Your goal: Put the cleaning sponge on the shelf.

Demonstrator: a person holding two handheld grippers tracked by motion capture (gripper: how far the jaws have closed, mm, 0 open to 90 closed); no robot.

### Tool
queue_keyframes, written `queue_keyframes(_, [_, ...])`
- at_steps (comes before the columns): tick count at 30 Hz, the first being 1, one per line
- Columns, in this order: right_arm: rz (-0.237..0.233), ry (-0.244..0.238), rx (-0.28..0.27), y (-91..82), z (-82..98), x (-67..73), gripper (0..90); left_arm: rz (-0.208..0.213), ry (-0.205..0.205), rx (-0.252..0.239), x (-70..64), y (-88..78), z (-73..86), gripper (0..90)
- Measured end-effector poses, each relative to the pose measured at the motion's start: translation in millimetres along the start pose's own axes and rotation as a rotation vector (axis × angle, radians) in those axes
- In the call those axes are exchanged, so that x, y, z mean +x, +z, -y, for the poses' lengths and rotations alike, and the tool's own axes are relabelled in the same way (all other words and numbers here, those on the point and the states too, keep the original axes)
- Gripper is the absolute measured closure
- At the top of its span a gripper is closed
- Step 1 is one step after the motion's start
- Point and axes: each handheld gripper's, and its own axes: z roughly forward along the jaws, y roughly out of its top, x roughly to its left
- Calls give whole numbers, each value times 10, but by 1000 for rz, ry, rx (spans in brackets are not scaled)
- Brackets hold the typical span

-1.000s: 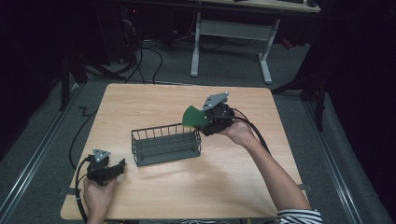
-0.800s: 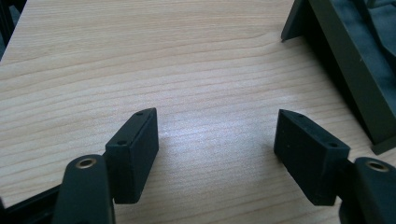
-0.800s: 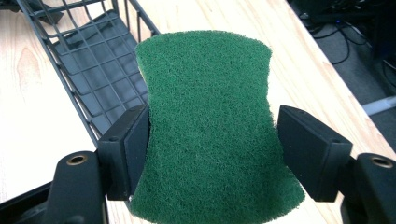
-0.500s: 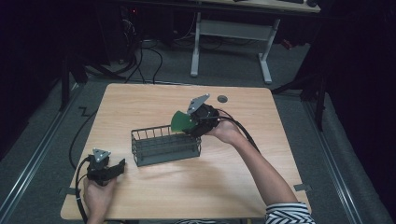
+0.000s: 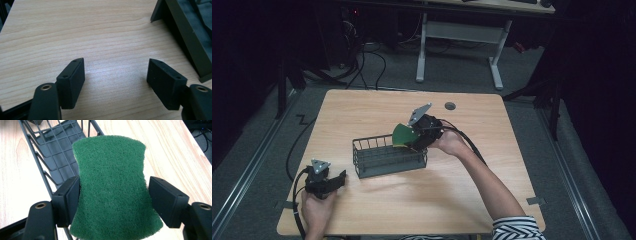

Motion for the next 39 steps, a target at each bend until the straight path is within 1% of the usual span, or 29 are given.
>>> queue_keyframes(2, [-2, 5, -3, -3, 4, -4, 278, 0, 0, 0, 0, 0, 0, 313])
queue_keyframes(14, [-3, -10, -1, 3, 6, 0, 277, -1, 0, -1, -1, 1, 0, 313])
queue_keyframes(20, [2, -30, -7, 13, 5, 5, 277, -1, 0, -1, -1, 1, 0, 313])
queue_keyframes(25, [8, -47, 0, 14, 6, 16, 274, 0, 0, 0, 0, 0, 0, 313])
queue_keyframes(32, [-22, -34, -4, -2, 10, 13, 265, -1, 0, -1, -1, 1, 0, 313])
queue_keyframes(34, [-39, -32, -5, -10, 10, 8, 271, 0, 0, 0, 0, 0, 0, 313])
queue_keyframes(35, [-48, -25, -1, -10, 11, 10, 270, -1, -1, -1, -1, 1, 0, 313])
queue_keyframes(39, [-69, -23, 12, 22, 15, 13, 280, 0, 0, 1, 0, 0, -1, 313])
